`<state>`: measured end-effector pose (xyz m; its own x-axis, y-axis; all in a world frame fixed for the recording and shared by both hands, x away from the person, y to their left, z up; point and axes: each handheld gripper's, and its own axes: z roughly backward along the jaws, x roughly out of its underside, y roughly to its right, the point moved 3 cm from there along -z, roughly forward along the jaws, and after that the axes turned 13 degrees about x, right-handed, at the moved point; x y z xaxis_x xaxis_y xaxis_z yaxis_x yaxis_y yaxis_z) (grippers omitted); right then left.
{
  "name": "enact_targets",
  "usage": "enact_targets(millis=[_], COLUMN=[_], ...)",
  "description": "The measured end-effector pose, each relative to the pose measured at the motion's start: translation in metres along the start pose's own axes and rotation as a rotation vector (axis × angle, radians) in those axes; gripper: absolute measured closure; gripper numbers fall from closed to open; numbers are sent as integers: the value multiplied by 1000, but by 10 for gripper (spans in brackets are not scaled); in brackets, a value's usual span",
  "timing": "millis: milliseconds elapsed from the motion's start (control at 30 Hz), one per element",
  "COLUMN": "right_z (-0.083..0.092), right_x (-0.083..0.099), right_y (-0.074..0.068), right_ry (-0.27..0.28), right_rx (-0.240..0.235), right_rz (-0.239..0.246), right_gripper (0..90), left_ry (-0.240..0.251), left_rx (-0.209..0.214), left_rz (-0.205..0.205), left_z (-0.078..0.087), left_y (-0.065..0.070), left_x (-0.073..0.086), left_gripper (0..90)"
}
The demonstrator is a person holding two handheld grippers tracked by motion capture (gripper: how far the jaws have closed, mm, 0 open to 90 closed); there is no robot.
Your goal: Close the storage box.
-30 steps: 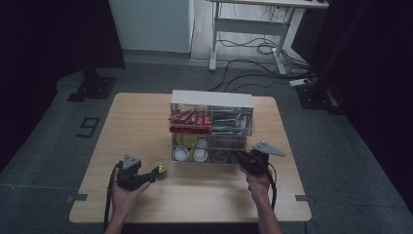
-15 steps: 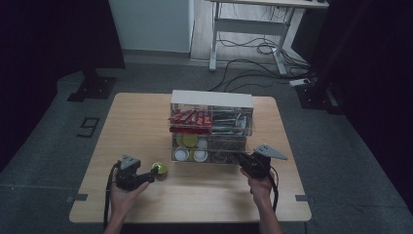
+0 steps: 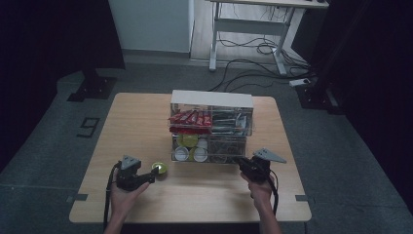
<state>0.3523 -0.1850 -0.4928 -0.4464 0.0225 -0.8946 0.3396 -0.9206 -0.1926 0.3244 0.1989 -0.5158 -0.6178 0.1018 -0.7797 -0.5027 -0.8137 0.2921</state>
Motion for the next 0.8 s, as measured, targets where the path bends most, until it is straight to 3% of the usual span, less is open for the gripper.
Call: enact_targets(millis=[800], right_z=[4], right_x=[24], right_y=[8], right_ry=[-82], right_rx=[10], right_rz=[-10], right_gripper=[889], left_ry=[-25], left_rx=[-5], left_rz=[-12], left_z=[-3], left_y=[2], left_x=[3], left_gripper=[235])
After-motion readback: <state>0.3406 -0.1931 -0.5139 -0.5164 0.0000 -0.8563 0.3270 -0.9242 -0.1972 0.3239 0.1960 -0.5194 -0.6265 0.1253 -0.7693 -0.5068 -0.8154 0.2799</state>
